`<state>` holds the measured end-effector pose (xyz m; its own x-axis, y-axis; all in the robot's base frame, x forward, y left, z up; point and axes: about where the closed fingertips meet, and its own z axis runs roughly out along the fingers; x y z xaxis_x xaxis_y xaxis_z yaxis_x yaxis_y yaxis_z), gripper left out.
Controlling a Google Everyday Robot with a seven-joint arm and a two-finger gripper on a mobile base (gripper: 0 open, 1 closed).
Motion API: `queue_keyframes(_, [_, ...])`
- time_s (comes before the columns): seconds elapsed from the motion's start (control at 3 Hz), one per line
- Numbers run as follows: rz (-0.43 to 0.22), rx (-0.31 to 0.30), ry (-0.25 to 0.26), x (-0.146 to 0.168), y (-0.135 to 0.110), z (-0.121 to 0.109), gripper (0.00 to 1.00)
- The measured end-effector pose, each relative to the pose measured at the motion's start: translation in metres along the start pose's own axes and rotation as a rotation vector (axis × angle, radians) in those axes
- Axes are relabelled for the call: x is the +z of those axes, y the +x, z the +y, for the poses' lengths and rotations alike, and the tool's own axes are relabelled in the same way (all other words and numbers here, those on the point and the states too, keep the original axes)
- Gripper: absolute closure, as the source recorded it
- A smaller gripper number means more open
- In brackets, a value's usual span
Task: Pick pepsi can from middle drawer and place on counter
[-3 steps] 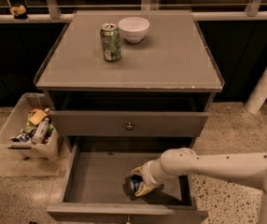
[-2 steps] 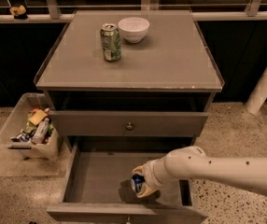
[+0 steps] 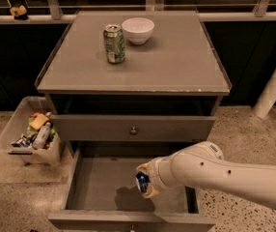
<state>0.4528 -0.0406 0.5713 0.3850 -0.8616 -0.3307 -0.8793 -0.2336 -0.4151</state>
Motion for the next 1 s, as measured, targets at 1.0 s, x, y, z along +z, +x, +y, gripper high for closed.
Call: queue_keyframes(1.0, [0.071,-0.152,0.053,-0.112,-0.075,-0.062,1.00])
